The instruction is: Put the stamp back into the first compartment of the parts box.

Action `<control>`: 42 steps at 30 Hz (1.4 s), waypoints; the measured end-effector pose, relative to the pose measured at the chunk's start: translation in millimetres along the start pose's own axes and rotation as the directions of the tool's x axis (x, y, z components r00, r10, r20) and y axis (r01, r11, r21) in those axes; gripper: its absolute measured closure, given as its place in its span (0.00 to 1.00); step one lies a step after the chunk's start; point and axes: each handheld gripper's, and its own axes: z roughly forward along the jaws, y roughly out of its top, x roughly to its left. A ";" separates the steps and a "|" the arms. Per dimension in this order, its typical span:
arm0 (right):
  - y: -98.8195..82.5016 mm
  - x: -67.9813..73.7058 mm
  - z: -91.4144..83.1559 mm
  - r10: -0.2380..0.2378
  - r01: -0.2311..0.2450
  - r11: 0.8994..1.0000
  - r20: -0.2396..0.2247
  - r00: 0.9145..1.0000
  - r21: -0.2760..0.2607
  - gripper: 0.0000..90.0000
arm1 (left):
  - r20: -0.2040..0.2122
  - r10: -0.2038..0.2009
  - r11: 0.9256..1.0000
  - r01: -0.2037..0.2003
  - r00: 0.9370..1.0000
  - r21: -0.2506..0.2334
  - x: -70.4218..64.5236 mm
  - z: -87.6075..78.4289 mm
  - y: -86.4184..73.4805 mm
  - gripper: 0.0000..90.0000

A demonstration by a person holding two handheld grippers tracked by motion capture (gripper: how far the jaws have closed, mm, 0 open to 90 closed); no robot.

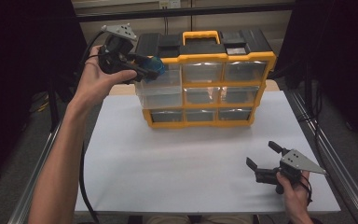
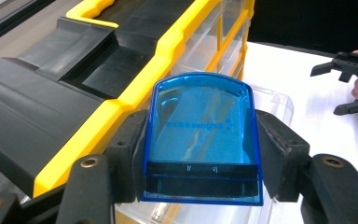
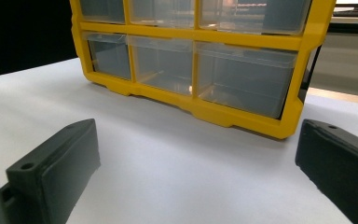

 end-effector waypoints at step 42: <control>-0.3 0.0 -0.2 0.006 -0.006 1.000 -0.002 1.000 0.005 0.00 | -0.003 -0.069 0.997 0.069 0.998 -0.029 4.4 15.5 -8.1 0.23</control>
